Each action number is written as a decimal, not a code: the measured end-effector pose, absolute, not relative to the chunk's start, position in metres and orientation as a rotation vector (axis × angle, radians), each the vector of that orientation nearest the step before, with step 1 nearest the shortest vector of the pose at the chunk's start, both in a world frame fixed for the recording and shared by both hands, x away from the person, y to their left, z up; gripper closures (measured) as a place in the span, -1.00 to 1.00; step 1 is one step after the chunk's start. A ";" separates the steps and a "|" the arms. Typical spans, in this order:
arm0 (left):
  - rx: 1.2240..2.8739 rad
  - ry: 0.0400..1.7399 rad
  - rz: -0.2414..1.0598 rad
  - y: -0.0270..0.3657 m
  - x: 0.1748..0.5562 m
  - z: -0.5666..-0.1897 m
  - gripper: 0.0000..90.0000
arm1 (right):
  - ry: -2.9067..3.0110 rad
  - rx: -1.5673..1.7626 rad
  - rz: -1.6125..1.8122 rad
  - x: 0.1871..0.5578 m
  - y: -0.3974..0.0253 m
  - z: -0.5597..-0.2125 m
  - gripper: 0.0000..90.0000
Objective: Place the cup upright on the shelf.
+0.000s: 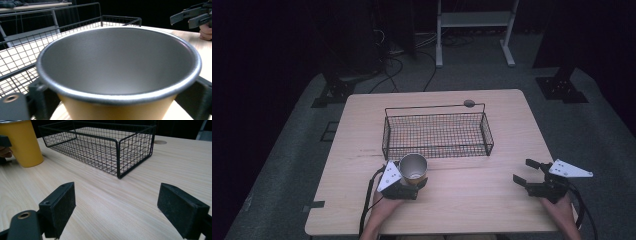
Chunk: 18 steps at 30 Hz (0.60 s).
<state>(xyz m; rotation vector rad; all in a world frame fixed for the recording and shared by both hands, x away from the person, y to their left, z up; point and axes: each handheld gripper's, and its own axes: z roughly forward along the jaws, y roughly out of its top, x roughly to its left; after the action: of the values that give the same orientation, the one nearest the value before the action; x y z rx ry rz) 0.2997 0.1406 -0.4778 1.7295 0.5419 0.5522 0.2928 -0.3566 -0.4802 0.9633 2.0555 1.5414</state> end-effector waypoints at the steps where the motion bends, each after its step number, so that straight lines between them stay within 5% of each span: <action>1: 1.729 0.538 0.557 0.141 0.300 -0.478 -0.70 | 2.056 0.963 1.541 0.293 -0.357 -0.480 -0.69; 18: 1.703 0.533 0.545 0.143 0.302 -0.464 -0.69 | 2.054 0.963 1.542 0.293 -0.357 -0.480 -0.69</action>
<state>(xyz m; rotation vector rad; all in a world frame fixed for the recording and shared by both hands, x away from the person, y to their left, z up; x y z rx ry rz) 0.3019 0.1433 -0.4637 1.7035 0.5333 0.5450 0.2929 -0.3567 -0.4802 0.9629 2.0544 1.5416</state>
